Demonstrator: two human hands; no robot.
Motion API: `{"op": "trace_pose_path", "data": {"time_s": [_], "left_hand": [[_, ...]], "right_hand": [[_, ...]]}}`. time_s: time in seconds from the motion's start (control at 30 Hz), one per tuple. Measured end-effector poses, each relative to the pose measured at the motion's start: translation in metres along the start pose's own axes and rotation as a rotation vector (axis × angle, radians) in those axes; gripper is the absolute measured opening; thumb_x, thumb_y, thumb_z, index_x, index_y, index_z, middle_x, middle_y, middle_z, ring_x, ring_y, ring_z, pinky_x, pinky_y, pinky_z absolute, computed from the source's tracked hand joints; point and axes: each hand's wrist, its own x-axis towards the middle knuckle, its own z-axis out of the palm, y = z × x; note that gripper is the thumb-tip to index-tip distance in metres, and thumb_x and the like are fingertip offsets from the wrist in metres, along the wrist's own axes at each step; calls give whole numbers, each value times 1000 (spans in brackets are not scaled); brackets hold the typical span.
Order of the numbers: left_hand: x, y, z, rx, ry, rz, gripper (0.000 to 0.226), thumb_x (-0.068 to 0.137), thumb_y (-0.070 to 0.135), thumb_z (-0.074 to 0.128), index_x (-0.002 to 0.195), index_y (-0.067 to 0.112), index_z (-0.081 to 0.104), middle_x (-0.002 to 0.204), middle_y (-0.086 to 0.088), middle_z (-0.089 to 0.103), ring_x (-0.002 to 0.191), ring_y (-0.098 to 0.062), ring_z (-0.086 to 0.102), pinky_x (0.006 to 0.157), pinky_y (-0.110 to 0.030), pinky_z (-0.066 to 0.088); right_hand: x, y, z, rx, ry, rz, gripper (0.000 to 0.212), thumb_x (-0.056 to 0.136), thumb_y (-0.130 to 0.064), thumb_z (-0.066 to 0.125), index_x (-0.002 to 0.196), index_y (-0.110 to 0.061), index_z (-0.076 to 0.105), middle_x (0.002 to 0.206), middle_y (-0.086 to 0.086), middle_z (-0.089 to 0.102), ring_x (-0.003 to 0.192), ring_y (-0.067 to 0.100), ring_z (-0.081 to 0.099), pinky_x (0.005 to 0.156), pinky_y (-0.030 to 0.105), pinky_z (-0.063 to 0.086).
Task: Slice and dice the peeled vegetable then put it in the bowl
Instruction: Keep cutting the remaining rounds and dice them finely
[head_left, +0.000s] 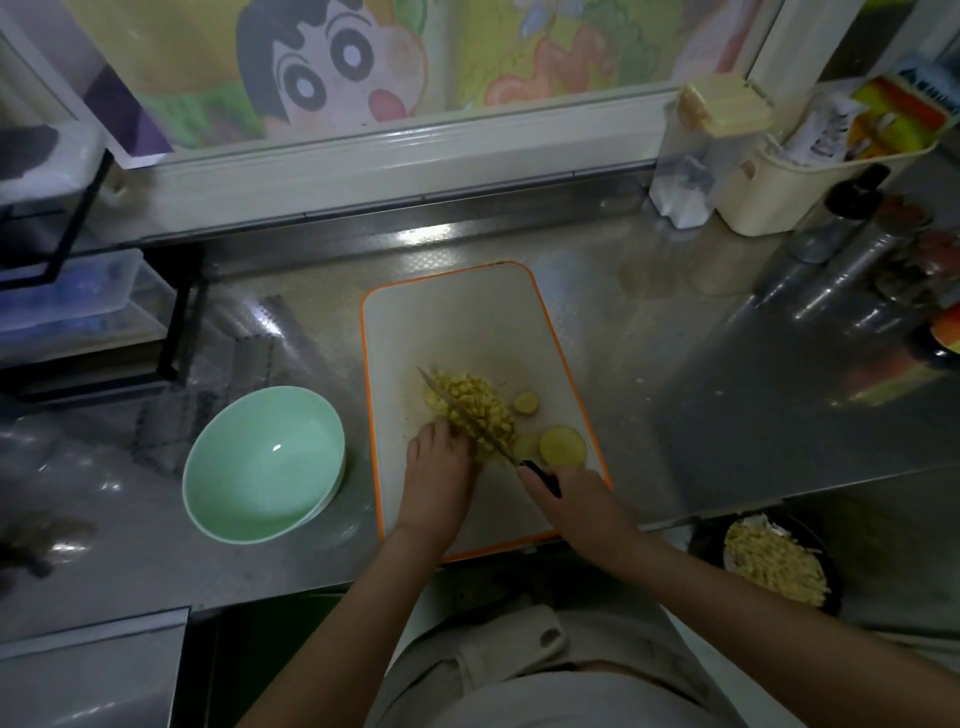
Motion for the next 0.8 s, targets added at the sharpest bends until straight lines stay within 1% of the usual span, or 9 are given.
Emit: {"op": "trace_pose_path", "data": {"time_s": [0.03,0.1,0.2,0.37,0.47,0.57,0.63,0.7,0.8], "left_hand": [[0,-5,-1,-29,4,-29,30,59,16,82,80,10,62,88,-13,58,77,-31,54,63,-38,46],[0,-15,-3,-76,1,-106,27,72,21,74,92,9,61,98,-15,55,87,-33,52,71,-40,43],[1,-26,2,-126,-74,-166,33,90,27,52,119,13,51,119,-11,46,107,-30,44,87,-37,36],[-5,-24,12,-275,-108,-128,49,94,36,45,137,14,39,128,-8,45,115,-26,42,91,-32,33],[-10,-22,19,-313,-104,-127,53,94,37,47,139,12,37,133,-9,43,119,-26,40,96,-32,33],[-11,-21,20,-376,-73,-148,51,92,33,52,136,10,40,135,-9,43,121,-26,41,98,-31,34],[-10,-20,18,-415,-44,-168,50,92,31,53,136,10,39,135,-9,45,121,-26,42,99,-31,34],[-10,-18,16,-407,-36,-179,45,94,31,50,134,12,42,130,-8,49,117,-25,44,95,-31,34],[-9,-17,16,-381,-17,-178,31,94,31,49,121,16,52,118,-6,53,109,-24,46,85,-30,34]], "right_hand": [[1,0,0,14,-4,7,42,96,-44,45,69,-13,51,53,-5,43,45,5,38,43,21,29],[2,0,1,31,-18,22,42,96,-44,45,69,-12,51,53,-3,43,45,7,38,43,21,27],[3,-2,4,25,-27,38,43,96,-45,45,64,-16,46,53,-4,41,45,6,37,43,21,27],[7,-3,10,10,-25,43,43,95,-46,45,60,-22,40,55,-4,41,48,8,38,45,21,26],[6,-5,8,15,-87,34,37,97,-47,40,67,-26,46,66,1,49,61,16,47,51,27,33],[4,-10,5,66,-107,53,53,93,-57,31,83,-12,56,71,3,54,64,16,49,61,28,39],[5,-11,6,53,-101,57,59,92,-58,30,88,-6,59,75,7,57,69,19,51,67,28,40],[4,-11,7,37,-102,58,61,92,-58,30,90,-4,60,77,10,59,71,21,52,68,27,40],[3,-12,7,45,-92,65,56,93,-57,30,87,-8,57,77,8,57,72,22,52,68,27,38]]}}
